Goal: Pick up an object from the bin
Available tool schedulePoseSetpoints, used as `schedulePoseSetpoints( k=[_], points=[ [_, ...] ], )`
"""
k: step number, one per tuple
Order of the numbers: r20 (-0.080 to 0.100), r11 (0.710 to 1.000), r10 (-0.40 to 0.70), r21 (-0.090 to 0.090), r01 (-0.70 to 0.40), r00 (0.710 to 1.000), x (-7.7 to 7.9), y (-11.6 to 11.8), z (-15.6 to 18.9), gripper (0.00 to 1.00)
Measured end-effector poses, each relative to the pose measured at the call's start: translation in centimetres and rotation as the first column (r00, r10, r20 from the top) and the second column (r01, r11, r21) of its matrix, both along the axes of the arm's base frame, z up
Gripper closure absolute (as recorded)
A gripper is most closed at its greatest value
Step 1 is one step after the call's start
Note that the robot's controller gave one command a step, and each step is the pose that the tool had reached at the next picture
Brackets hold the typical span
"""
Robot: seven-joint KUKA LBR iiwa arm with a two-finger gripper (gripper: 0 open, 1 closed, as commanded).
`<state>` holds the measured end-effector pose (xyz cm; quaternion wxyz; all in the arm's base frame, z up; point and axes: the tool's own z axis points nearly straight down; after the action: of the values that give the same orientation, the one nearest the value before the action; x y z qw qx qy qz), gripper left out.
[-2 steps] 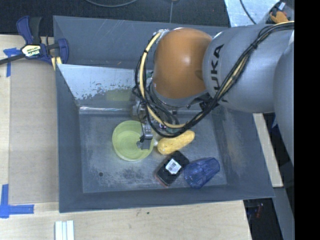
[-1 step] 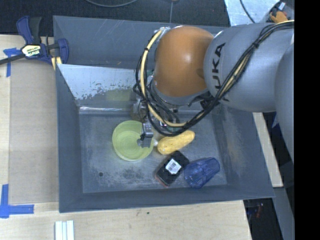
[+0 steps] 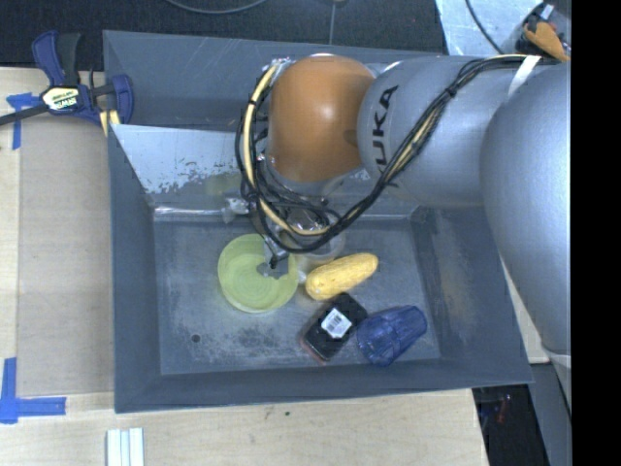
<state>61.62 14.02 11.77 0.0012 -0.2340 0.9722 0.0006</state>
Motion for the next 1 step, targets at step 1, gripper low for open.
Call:
schedulePoseSetpoints(
  k=[1],
  points=[
    [0.009,0.999,-0.043,0.003,0.043,0.999,0.35,-0.41,1.47,0.0]
  ],
)
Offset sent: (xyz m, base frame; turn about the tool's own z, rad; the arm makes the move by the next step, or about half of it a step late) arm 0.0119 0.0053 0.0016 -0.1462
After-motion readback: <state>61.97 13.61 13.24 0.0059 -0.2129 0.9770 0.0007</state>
